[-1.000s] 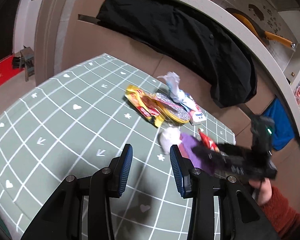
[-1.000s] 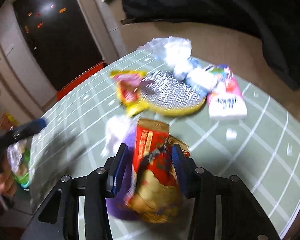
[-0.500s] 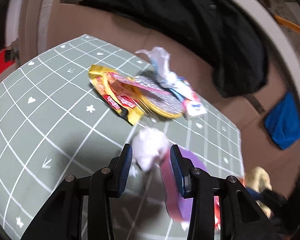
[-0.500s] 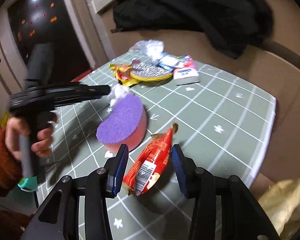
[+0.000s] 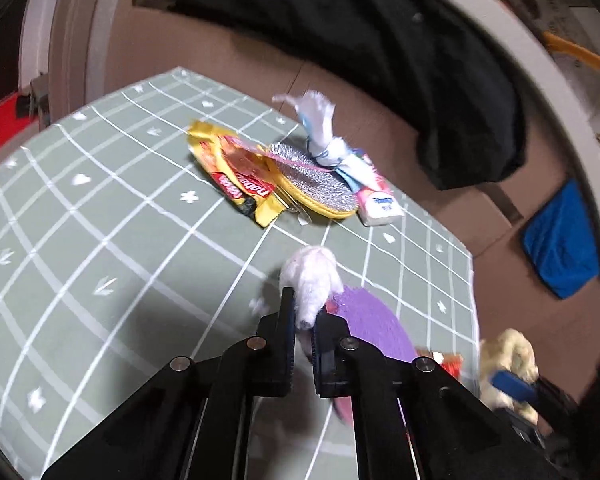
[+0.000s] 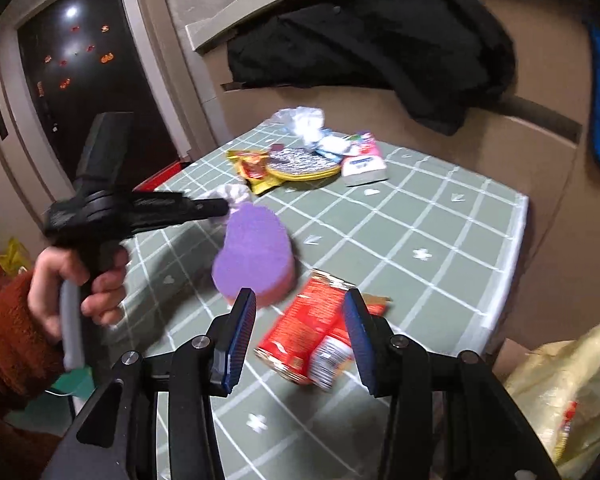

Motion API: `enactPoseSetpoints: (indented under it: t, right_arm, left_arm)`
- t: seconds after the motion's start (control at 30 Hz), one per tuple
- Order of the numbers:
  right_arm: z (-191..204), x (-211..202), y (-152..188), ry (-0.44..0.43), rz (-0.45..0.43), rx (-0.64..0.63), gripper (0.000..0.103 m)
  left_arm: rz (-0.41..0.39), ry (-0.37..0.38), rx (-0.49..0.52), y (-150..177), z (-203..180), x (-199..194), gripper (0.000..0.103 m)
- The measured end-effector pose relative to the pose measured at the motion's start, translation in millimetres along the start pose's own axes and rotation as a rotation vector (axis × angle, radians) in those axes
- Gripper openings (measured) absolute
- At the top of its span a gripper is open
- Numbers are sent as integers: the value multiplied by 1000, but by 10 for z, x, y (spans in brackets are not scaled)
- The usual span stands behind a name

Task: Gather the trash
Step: 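Grasp the white tissue with the left gripper while the right moves to the purple sponge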

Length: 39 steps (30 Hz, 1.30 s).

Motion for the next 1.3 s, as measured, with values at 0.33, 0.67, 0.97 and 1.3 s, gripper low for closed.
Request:
enactPoseSetpoints:
  t: [0.33, 0.67, 0.97, 1.3]
  right_arm:
    - [304, 710, -139, -85, 104, 68, 45]
    - [1110, 581, -98, -54, 66, -210, 41]
    - [1764, 476, 160, -121, 88, -342, 41]
    - [1390, 901, 70, -35, 150, -81, 44]
  left_arm:
    - [-108, -53, -2, 289, 418, -973, 7]
    - [-184, -60, -50, 375, 795, -1417, 7]
    - [-202, -56, -95, 531, 993, -1596, 7]
    - [-199, -58, -134, 693, 1189, -1700, 7]
Point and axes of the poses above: each gripper's, at about its wrist camera, not at the fingertips, and x roughly the way its jaws point, z to its left, y to its underside, the point moved 7 cm from there along x, roughly the way its jaws point, and after that the axes turned 7 degrees about y, right-handed, at the moved point
